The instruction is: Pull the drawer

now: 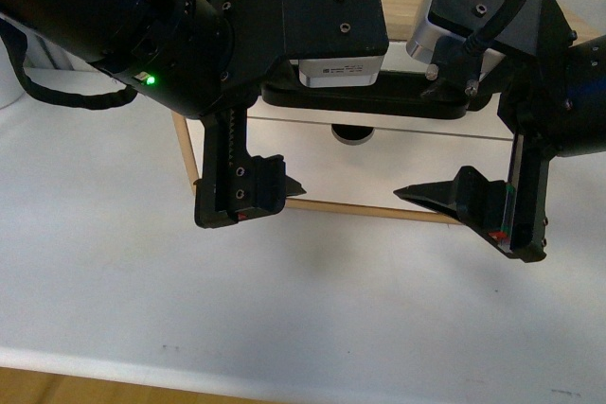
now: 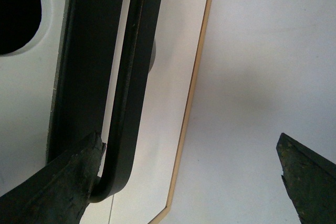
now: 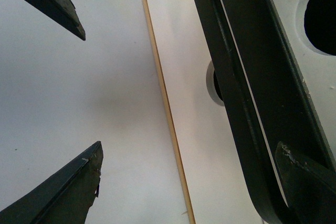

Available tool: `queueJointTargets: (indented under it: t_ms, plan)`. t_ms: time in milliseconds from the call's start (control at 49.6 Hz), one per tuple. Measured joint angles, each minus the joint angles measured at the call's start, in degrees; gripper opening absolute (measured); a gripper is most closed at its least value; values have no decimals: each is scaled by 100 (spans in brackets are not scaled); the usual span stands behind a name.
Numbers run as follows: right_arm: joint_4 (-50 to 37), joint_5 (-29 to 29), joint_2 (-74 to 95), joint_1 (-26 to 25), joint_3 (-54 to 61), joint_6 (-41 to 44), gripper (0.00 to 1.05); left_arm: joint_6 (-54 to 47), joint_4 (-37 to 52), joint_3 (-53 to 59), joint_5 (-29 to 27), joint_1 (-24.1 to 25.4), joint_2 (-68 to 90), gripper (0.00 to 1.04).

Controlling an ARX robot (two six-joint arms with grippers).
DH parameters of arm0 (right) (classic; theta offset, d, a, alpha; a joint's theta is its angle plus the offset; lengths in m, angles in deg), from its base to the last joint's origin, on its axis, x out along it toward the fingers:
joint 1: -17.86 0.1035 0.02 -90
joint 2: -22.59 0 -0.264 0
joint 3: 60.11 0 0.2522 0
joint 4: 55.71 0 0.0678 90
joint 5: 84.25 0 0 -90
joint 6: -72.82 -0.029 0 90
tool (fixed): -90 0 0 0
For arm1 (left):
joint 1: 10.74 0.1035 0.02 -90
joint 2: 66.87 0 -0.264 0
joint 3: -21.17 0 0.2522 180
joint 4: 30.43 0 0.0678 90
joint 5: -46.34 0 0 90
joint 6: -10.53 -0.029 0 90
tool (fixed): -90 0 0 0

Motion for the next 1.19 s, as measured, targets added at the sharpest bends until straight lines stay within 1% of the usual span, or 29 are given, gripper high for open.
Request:
queueJointTargets:
  t_ms: [363,848,1191]
  plan:
    - [162,-4,118,0,-133,146,96,-7,-85,-7,26,11,0,99]
    - [1054,214,20,-24,-264,654,96,-247,-861,-136,72,13,-111,99]
    - [1829,341,-323,-26,-157,1056,96,-310,-1515,-59,-4,-131,-404,99]
